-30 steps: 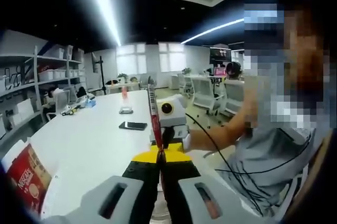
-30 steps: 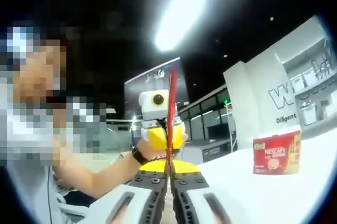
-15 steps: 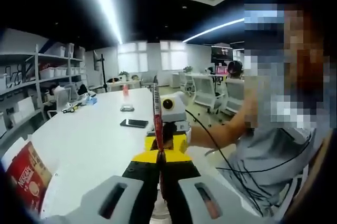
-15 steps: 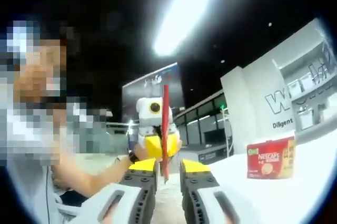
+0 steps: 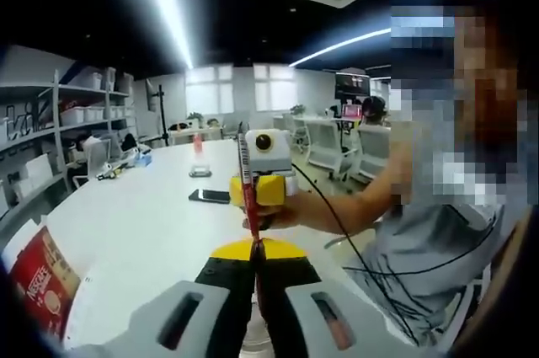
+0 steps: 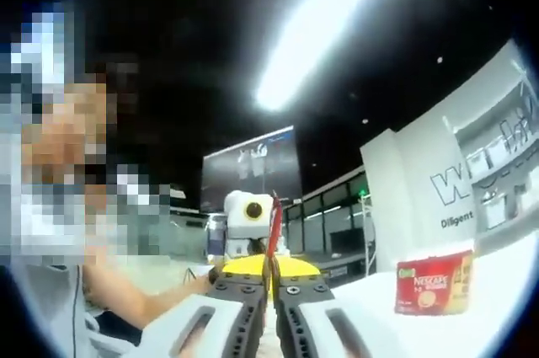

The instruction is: Tear open the coffee pouch, take out the coffee, and pour the coffee from the pouch into the cup

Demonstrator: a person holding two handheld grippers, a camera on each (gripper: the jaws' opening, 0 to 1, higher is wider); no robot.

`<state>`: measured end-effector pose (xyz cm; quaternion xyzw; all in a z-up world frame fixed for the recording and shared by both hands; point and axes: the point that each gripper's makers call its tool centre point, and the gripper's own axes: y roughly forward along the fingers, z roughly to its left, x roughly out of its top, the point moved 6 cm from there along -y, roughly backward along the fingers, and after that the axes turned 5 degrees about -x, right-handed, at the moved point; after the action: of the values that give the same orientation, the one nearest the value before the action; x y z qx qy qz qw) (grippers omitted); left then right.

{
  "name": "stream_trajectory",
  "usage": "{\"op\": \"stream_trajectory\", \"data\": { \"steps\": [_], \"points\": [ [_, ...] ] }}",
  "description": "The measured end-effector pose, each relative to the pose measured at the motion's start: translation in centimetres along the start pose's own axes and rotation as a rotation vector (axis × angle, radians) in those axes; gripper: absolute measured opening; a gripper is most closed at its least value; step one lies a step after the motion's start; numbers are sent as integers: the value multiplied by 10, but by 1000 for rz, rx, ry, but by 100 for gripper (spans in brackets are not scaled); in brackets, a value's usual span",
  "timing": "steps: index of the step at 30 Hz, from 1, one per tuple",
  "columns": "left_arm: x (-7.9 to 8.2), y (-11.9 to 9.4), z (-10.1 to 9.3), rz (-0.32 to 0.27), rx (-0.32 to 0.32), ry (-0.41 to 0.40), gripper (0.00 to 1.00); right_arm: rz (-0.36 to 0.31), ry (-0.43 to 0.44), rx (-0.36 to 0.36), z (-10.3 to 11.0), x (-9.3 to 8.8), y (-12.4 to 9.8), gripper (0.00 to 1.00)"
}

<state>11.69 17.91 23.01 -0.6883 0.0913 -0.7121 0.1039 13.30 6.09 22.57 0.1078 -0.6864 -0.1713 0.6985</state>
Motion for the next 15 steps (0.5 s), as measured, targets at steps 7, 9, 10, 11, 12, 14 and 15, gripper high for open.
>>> {"op": "stream_trajectory", "data": {
  "steps": [7, 9, 10, 11, 12, 14, 15],
  "points": [
    [0, 1, 0, 11, 23, 43, 8, 5, 10, -38, -2, -2, -2, 3],
    [3, -1, 0, 0, 33, 48, 9, 2, 12, -39, -2, -1, -3, 2],
    [4, -2, 0, -11, 36, 48, 10, 7, 10, -40, -2, -1, -3, 2],
    [6, -3, 0, -25, 41, 49, 10, 11, 6, -38, -1, -1, -4, 2],
    [8, -5, 0, -33, 42, 47, 9, 16, 2, -37, 0, -1, -4, 2],
    [10, -8, 0, -46, 48, 48, 8, 26, -3, -36, 1, -3, -4, 3],
    [10, -9, 0, -49, 49, 47, 8, 23, 1, -37, 0, -3, -4, 3]
  ]
}}
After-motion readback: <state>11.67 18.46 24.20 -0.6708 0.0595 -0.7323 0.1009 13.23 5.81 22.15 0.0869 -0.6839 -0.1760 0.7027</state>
